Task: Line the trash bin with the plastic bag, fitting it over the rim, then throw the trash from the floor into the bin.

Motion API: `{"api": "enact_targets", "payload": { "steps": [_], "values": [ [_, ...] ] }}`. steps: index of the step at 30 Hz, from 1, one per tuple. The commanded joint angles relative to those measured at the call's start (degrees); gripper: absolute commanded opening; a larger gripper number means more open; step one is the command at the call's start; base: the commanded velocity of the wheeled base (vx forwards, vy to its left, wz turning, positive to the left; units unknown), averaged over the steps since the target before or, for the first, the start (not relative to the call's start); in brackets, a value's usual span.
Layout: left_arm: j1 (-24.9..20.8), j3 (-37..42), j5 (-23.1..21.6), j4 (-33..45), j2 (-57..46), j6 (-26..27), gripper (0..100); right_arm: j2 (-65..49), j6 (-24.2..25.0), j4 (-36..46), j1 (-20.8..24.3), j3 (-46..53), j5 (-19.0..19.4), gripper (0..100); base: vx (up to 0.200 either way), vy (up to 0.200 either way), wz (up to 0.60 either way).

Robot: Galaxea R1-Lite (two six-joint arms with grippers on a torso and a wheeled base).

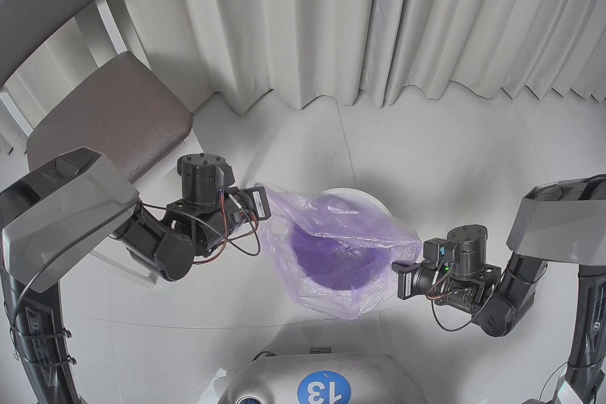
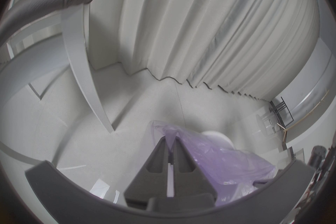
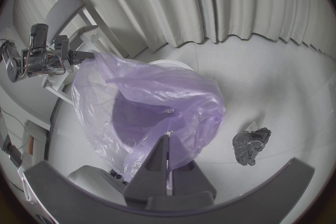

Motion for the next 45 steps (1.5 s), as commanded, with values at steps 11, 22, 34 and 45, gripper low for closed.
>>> {"api": "enact_targets", "payload": {
  "steps": [11, 22, 34, 45],
  "values": [
    [-1.2, 1.4, -0.8, -0.2, -0.5, 1.3, 0, 1.3, -3.7, 7.7, -4.9, -1.7, -0.3, 0, 0.0, 0.0, 0.0],
    [-1.8, -1.8, -0.6, -0.9, 1.1, 0.8, 0, 3.5, -3.4, 6.0, -5.1, -3.5, -0.4, 100, 0.0, 0.0, 0.0],
    [-2.5, -2.3, -0.2, -0.1, 2.3, 1.1, 0, -10.3, -9.9, 6.3, -2.9, 6.0, -1.4, 100, 0.0, 0.0, 0.0],
    [-2.5, -4.0, 0.3, -0.1, 4.7, 1.2, 0, -8.4, -16.5, 19.4, 2.5, -14.5, -1.2, 100, 0.0, 0.0, 0.0]
  ]
}}
